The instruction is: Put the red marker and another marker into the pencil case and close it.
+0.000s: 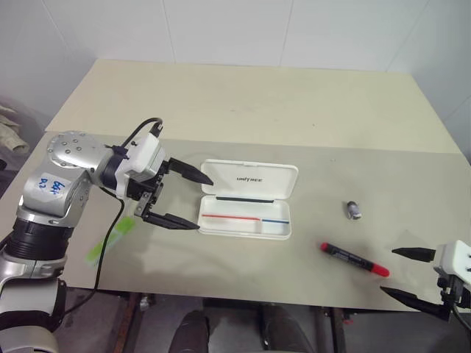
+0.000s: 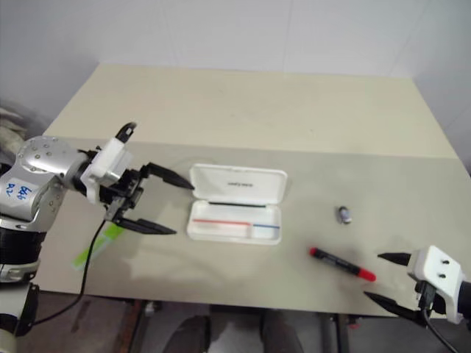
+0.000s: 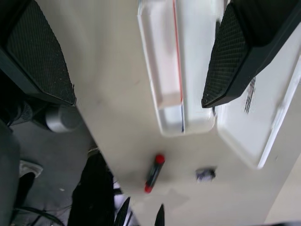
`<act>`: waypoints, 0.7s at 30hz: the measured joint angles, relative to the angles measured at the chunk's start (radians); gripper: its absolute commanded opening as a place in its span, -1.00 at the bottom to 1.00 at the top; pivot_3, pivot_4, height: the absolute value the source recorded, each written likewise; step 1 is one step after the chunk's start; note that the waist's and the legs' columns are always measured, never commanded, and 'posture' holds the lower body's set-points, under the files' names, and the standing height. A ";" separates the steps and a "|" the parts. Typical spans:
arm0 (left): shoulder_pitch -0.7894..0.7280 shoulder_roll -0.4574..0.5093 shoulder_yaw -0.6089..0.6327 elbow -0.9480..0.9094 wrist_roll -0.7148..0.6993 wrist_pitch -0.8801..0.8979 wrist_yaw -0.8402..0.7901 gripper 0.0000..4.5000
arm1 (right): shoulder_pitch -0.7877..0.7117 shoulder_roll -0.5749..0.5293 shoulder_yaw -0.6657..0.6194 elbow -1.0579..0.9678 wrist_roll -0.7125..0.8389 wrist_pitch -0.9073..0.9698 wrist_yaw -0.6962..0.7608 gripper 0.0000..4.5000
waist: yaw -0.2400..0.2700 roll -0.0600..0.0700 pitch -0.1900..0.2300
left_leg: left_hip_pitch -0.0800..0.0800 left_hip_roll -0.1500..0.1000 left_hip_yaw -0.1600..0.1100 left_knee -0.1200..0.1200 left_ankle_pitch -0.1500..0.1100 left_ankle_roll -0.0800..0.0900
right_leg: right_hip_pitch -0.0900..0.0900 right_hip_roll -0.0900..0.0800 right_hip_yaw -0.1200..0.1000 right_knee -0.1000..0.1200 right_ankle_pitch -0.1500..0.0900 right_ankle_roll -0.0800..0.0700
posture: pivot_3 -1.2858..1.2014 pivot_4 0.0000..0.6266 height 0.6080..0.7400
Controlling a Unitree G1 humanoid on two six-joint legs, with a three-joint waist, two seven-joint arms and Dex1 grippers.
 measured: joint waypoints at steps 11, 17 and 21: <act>0.048 0.068 -0.011 0.042 0.012 -0.043 0.000 0.99 | -0.087 0.026 0.150 0.083 -0.030 -0.039 -0.008 1.00 | 0.003 0.000 0.000 | -0.001 0.000 -0.001 0.000 0.000 0.000 | 0.000 0.000 0.000 0.000 0.000 0.000 | 0.03 -0.52 1.00; 0.072 0.072 -0.011 0.014 0.004 -0.020 0.000 1.00 | -0.088 0.038 0.189 0.090 -0.041 -0.055 -0.026 0.82 | 0.002 0.000 0.000 | -0.001 0.000 -0.001 0.000 0.000 0.000 | 0.000 0.000 0.000 0.001 0.000 0.000 | 0.03 -0.52 1.00; 0.072 0.072 -0.010 0.003 0.003 -0.012 0.000 1.00 | -0.100 0.044 0.206 0.093 -0.044 -0.061 -0.039 0.26 | 0.000 0.000 0.000 | 0.000 0.000 -0.001 0.000 0.000 0.000 | 0.000 0.000 0.000 0.002 0.000 0.000 | 0.03 -0.52 1.00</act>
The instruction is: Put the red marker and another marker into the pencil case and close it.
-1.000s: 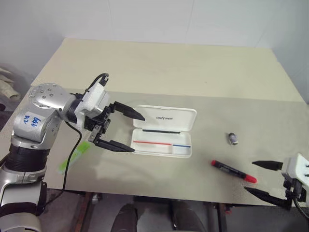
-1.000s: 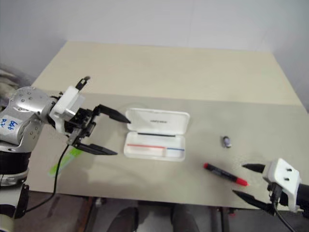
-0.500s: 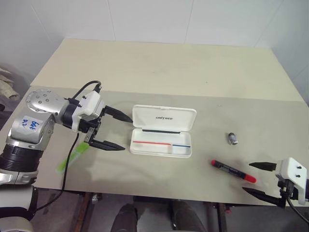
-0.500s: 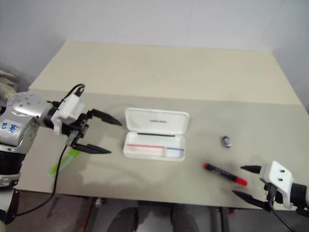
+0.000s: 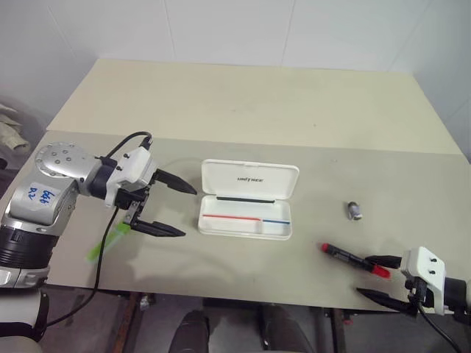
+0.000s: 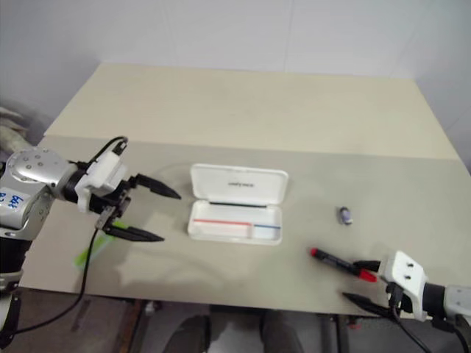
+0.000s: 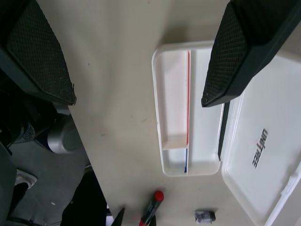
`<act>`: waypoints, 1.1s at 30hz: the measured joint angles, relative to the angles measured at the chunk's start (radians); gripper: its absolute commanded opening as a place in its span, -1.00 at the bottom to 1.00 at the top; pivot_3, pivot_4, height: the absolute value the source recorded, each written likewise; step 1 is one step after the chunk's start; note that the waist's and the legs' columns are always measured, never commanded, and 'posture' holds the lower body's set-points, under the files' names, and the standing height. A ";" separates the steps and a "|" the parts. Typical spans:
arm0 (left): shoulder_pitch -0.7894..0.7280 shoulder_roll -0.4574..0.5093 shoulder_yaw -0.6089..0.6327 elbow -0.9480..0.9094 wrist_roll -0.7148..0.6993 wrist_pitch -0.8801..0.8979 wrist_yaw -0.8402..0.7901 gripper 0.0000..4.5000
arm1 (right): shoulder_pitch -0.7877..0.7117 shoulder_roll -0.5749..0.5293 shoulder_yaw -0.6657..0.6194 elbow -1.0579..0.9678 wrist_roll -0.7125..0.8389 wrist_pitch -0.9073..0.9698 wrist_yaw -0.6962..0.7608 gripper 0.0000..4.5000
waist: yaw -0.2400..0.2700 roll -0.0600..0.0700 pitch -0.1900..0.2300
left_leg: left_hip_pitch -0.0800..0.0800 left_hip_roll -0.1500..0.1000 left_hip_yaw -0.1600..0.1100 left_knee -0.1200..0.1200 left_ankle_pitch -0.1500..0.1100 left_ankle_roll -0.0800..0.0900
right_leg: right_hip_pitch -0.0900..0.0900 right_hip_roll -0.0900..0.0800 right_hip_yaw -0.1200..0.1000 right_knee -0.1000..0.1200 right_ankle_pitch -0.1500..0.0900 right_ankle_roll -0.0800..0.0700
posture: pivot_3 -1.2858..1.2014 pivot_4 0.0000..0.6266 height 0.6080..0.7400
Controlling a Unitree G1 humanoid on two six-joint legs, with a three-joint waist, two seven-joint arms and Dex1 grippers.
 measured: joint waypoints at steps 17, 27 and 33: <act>0.000 -0.013 0.007 -0.007 -0.001 0.022 0.001 1.00 | -0.095 0.002 0.080 0.033 -0.022 -0.049 -0.020 -0.73 | -0.012 -0.002 0.000 | 0.000 0.000 0.001 0.011 0.000 0.000 | 0.001 0.000 0.001 0.004 0.002 0.000 | 0.03 -0.52 1.00; 0.020 -0.014 0.029 0.079 0.048 -0.064 0.002 1.00 | -0.199 -0.026 0.053 0.014 0.001 -0.024 -0.061 -0.73 | -0.001 0.000 0.001 | -0.001 0.000 0.001 0.011 0.000 0.000 | 0.001 0.000 0.002 0.004 0.003 0.001 | 0.03 -0.52 1.00; 0.029 -0.012 0.029 0.178 0.115 -0.169 0.002 1.00 | -0.306 -0.031 0.074 -0.091 0.069 0.080 -0.062 -0.73 | -0.001 0.000 0.001 | -0.002 0.000 0.001 0.010 -0.001 0.000 | 0.000 0.000 0.001 0.003 0.003 0.001 | 0.03 -0.52 1.00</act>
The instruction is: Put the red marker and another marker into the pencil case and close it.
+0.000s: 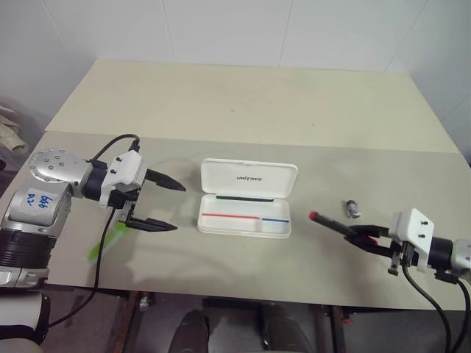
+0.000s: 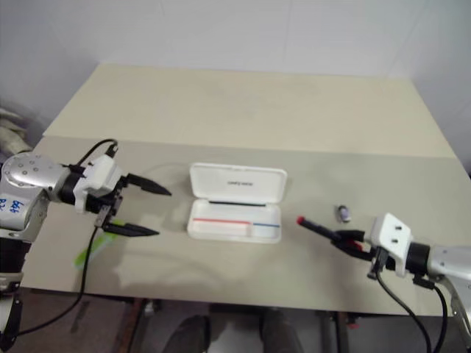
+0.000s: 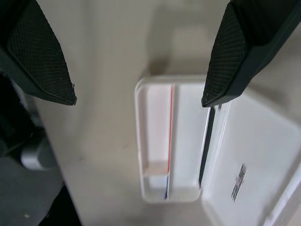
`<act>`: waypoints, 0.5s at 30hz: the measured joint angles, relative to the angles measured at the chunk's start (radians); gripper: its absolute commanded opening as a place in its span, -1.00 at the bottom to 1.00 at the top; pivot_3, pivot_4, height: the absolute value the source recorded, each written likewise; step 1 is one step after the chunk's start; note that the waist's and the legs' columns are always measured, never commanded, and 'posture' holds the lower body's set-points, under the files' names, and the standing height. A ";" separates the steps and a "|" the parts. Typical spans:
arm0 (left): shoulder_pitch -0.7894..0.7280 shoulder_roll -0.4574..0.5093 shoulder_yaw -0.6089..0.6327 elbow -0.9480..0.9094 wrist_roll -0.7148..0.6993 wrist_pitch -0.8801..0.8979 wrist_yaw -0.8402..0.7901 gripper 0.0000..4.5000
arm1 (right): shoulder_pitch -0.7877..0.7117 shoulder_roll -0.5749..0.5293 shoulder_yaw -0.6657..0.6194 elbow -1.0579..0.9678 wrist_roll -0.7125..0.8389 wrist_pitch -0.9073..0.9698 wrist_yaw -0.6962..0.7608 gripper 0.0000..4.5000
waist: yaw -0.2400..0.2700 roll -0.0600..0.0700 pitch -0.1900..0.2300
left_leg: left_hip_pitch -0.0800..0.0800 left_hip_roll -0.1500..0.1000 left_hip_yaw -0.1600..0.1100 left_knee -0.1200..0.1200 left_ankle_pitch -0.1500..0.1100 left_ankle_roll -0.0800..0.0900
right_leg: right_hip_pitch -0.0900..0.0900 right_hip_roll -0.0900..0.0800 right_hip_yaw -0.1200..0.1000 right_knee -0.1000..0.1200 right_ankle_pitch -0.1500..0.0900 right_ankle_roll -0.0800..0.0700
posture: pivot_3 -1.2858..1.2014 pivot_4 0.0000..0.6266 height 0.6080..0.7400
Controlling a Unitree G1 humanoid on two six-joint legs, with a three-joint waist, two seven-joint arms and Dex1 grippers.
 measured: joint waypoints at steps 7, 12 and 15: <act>0.019 0.014 0.018 0.059 0.028 -0.051 0.000 1.00 | -0.186 0.037 0.114 -0.085 0.074 0.135 -0.047 -0.73 | 0.000 0.000 0.000 | -0.001 0.000 0.000 0.000 0.000 0.000 | 0.000 0.000 -0.001 0.000 0.000 0.000 | 0.03 -0.52 1.00; 0.063 0.020 0.038 0.055 0.030 -0.051 0.000 1.00 | -0.316 0.090 0.256 -0.076 0.027 0.144 -0.063 -0.73 | 0.000 0.000 0.000 | -0.001 0.000 0.000 -0.001 0.000 0.000 | -0.002 -0.001 -0.001 0.000 0.000 -0.001 | 0.03 -0.52 1.00; 0.072 0.028 0.044 0.060 0.043 -0.059 0.000 1.00 | -0.407 0.133 0.340 -0.033 -0.032 0.140 -0.072 -0.73 | -0.002 0.001 0.000 | -0.002 0.000 0.000 -0.001 0.000 0.000 | -0.003 -0.001 -0.001 0.000 0.000 -0.001 | 0.03 -0.52 1.00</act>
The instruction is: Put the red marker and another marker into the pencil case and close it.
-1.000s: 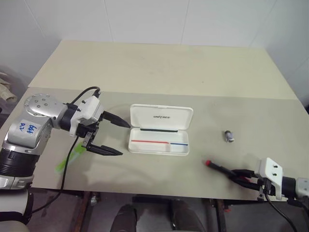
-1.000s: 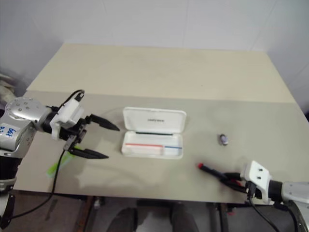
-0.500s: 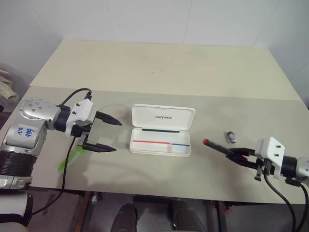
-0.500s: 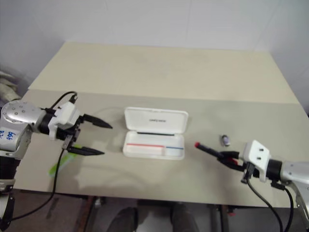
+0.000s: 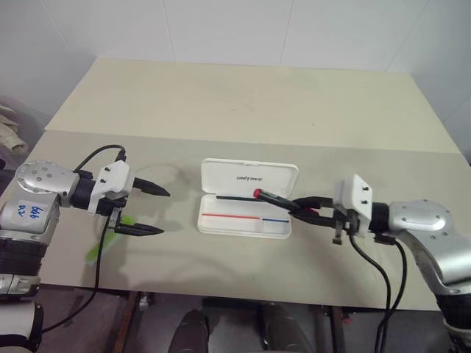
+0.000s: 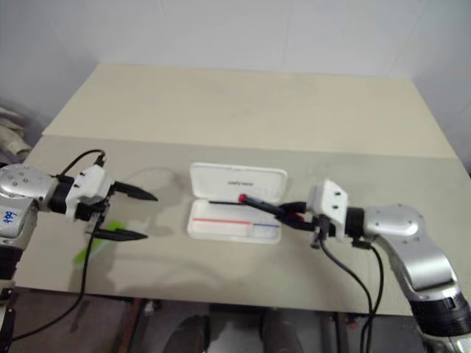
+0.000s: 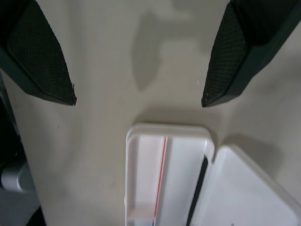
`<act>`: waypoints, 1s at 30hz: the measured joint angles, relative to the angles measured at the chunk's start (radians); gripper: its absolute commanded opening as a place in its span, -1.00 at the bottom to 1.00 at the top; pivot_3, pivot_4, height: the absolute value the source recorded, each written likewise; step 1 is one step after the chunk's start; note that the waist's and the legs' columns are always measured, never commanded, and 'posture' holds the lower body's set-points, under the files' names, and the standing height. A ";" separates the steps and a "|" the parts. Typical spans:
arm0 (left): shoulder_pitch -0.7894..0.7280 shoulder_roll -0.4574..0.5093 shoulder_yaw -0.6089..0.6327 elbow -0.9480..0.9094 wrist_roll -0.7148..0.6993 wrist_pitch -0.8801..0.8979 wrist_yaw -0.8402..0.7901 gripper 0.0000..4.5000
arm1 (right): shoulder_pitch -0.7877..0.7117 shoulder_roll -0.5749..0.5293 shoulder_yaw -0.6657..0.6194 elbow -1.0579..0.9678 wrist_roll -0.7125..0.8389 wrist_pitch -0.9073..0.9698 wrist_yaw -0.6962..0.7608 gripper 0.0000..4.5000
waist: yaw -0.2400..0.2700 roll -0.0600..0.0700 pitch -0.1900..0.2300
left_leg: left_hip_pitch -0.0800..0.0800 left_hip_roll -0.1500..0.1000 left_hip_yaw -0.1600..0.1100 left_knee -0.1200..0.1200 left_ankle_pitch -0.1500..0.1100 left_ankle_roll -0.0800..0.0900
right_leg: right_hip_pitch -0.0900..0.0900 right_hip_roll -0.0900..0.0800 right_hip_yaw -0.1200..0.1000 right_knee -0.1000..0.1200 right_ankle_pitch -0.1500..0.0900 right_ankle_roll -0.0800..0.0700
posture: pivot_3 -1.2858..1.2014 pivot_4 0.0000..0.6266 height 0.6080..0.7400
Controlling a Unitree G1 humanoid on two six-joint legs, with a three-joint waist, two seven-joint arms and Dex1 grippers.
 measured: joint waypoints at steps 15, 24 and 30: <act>0.029 0.007 0.022 -0.004 0.007 -0.009 0.014 1.00 | -0.245 0.152 0.232 0.217 -0.209 -0.062 -0.005 -0.73 | 0.000 0.000 0.000 | -0.020 0.000 0.000 0.003 0.003 -0.004 | -0.028 0.000 -0.001 0.016 -0.002 -0.004 | 0.03 -0.52 1.00; 0.051 0.000 0.029 -0.046 0.004 0.010 0.040 1.00 | -0.279 0.205 0.282 0.254 -0.278 -0.083 -0.004 -0.73 | -0.011 0.000 0.000 | -0.019 0.000 0.000 0.003 0.004 -0.007 | -0.028 0.000 -0.001 0.018 -0.002 -0.004 | 0.03 -0.52 1.00; 0.051 -0.013 0.029 -0.049 0.004 0.020 0.047 1.00 | -0.295 0.227 0.288 0.284 -0.311 -0.102 -0.005 -0.73 | -0.023 0.000 0.000 | -0.019 0.000 0.000 0.003 0.004 -0.007 | -0.028 0.000 -0.001 0.018 -0.002 -0.004 | 0.03 -0.52 1.00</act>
